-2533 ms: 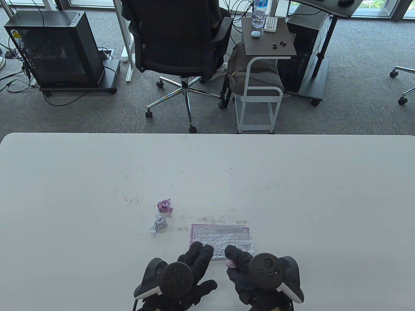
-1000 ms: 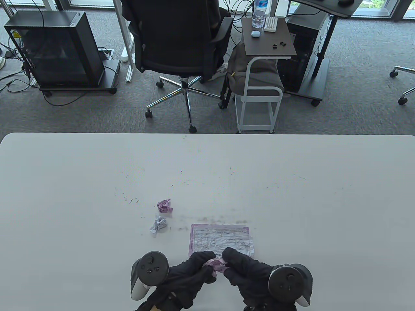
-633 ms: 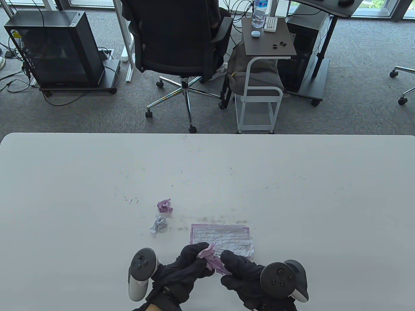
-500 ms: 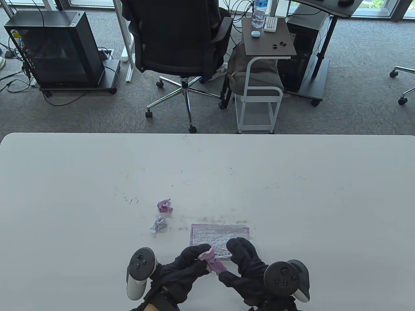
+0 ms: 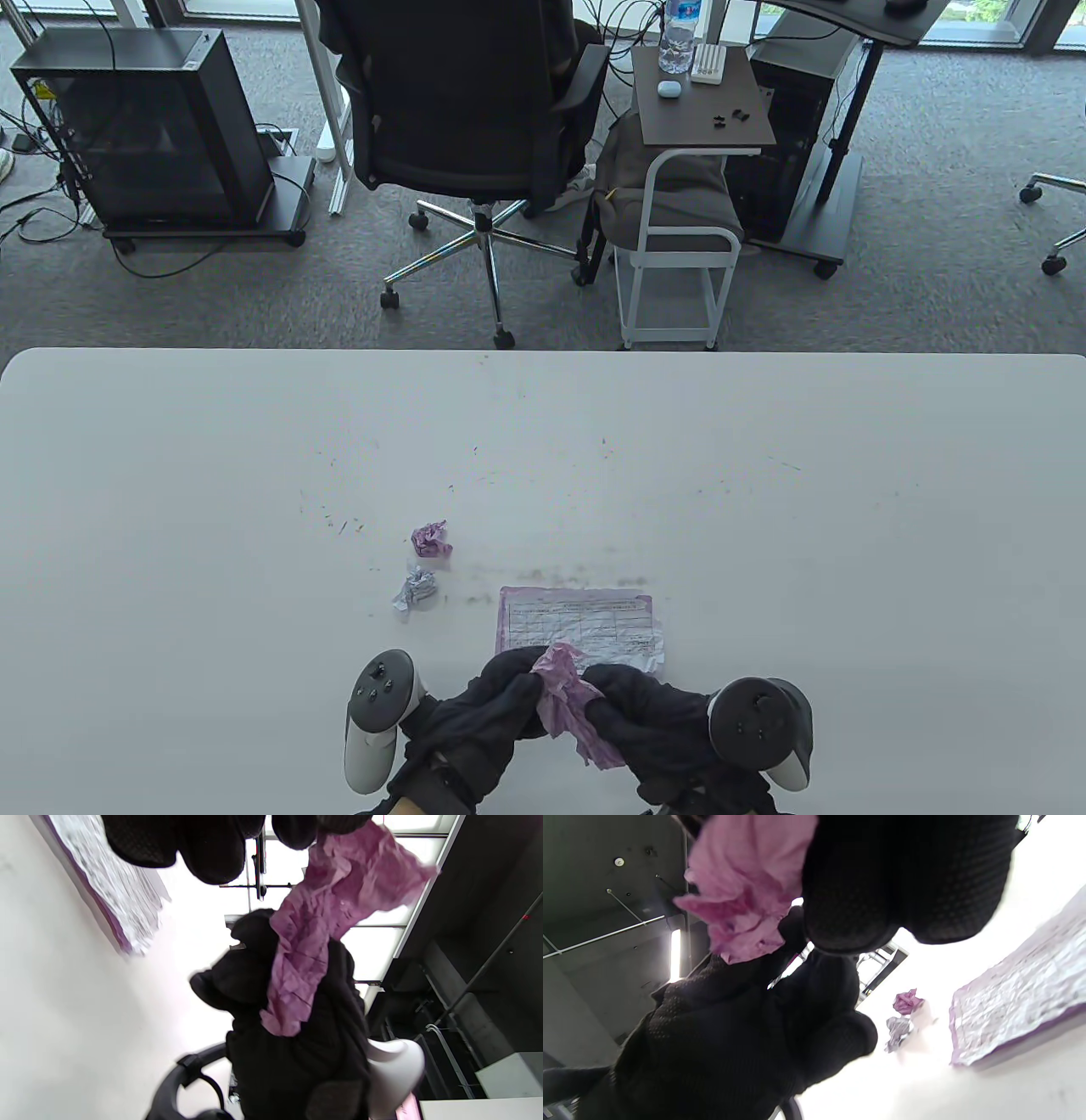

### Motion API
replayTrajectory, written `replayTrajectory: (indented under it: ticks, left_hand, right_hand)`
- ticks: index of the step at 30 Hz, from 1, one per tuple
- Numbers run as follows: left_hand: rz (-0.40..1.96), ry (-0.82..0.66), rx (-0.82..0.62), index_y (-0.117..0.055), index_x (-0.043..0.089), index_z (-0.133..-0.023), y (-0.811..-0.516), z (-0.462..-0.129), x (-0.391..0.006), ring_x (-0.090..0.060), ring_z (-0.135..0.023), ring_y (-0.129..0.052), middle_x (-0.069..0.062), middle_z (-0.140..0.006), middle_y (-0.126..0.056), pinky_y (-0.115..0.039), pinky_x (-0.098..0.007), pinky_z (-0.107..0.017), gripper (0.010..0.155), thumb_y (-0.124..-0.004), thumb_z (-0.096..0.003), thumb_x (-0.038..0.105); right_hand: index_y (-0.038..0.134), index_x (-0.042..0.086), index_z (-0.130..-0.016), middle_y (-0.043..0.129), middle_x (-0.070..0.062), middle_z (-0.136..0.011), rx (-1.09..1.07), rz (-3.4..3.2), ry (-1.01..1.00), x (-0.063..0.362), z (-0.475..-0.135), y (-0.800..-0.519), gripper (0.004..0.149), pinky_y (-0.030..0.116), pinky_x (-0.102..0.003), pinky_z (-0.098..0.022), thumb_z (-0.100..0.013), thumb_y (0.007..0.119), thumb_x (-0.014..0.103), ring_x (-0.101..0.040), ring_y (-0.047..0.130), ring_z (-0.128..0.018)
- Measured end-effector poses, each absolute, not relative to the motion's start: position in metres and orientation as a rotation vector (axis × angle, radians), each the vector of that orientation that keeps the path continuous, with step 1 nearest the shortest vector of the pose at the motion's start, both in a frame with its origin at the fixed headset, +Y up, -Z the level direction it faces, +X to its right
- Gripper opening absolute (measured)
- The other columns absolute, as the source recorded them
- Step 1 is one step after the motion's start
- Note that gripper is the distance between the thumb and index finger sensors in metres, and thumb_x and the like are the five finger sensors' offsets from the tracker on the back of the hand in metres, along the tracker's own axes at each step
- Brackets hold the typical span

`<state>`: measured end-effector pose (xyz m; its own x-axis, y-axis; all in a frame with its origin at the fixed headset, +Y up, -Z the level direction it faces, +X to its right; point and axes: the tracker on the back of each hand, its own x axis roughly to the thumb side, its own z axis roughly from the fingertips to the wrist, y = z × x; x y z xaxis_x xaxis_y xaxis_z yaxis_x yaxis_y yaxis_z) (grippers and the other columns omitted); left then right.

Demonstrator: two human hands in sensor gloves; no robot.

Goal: Flatten crumpled invoices and stack

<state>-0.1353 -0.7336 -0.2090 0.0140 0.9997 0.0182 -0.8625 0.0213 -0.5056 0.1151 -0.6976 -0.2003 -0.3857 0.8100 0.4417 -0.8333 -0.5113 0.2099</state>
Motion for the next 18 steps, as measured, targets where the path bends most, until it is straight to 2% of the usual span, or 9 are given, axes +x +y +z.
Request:
replayTrajectory:
  ticks: [2,7,9,11,13,15,18]
  left_hand:
    - [1.453,-0.45,-0.33,-0.037,0.012,-0.111,-0.73,-0.209,-0.138,-0.038,-0.088,-0.074,-0.021,-0.109,-0.037,-0.068,-0.056,-0.065,0.058,-0.058,-0.0646,0.04]
    - [1.255,-0.632,-0.054,-0.024,0.024,-0.112,-0.705,-0.201,-0.136,-0.037,-0.088,-0.074,-0.016,-0.109,-0.037,-0.066,-0.058,-0.066,0.074,-0.067,-0.0584,0.053]
    - [1.11,-0.68,-0.019,-0.018,0.028,-0.111,-0.697,-0.198,-0.132,-0.041,-0.092,-0.067,-0.016,-0.11,-0.031,-0.063,-0.061,-0.066,0.086,-0.072,-0.0522,0.059]
    - [0.992,-0.701,-0.047,-0.013,0.024,-0.111,-0.696,-0.196,-0.127,-0.044,-0.094,-0.064,-0.018,-0.111,-0.026,-0.062,-0.063,-0.066,0.093,-0.074,-0.0509,0.06]
    - [0.962,-0.708,-0.073,-0.02,0.022,-0.113,-0.699,-0.196,-0.121,-0.044,-0.092,-0.067,-0.019,-0.111,-0.029,-0.064,-0.062,-0.065,0.089,-0.075,-0.0519,0.057]
    - [0.975,-0.683,-0.123,-0.035,0.013,-0.113,-0.703,-0.197,-0.119,-0.039,-0.084,-0.08,-0.019,-0.108,-0.046,-0.071,-0.059,-0.061,0.08,-0.076,-0.0544,0.05]
    - [1.087,-0.635,-0.151,-0.053,0.008,-0.109,-0.708,-0.201,-0.122,-0.029,-0.07,-0.093,-0.019,-0.098,-0.065,-0.079,-0.053,-0.056,0.066,-0.078,-0.0564,0.038]
  right_hand:
    - [0.069,0.005,-0.086,0.093,-0.019,-0.065,0.578,2.07,-0.093,0.117,-0.2,-0.697,0.042,0.092,-0.039,-0.031,-0.051,0.078,0.027,-0.018,0.099,-0.039]
    - [0.072,0.004,-0.084,0.096,-0.015,-0.057,0.514,2.156,-0.102,0.119,-0.2,-0.7,0.042,0.091,-0.037,-0.025,-0.052,0.08,0.03,-0.015,0.098,-0.03]
    - [0.073,0.004,-0.084,0.096,-0.015,-0.056,0.523,2.138,-0.081,0.117,-0.2,-0.7,0.042,0.091,-0.037,-0.025,-0.052,0.079,0.03,-0.015,0.098,-0.03]
    - [0.072,0.005,-0.085,0.095,-0.016,-0.058,0.582,2.117,-0.046,0.112,-0.198,-0.699,0.041,0.091,-0.038,-0.026,-0.051,0.079,0.029,-0.016,0.097,-0.032]
    - [0.072,0.007,-0.086,0.094,-0.015,-0.059,0.686,2.105,-0.003,0.105,-0.196,-0.698,0.041,0.09,-0.039,-0.028,-0.051,0.079,0.027,-0.017,0.097,-0.033]
    - [0.073,0.012,-0.087,0.094,-0.015,-0.061,0.739,2.108,-0.017,0.099,-0.192,-0.697,0.039,0.09,-0.04,-0.029,-0.05,0.079,0.026,-0.018,0.097,-0.035]
    - [0.074,0.015,-0.087,0.094,-0.014,-0.061,0.744,2.149,-0.039,0.099,-0.192,-0.697,0.039,0.09,-0.04,-0.03,-0.05,0.079,0.026,-0.018,0.097,-0.035]
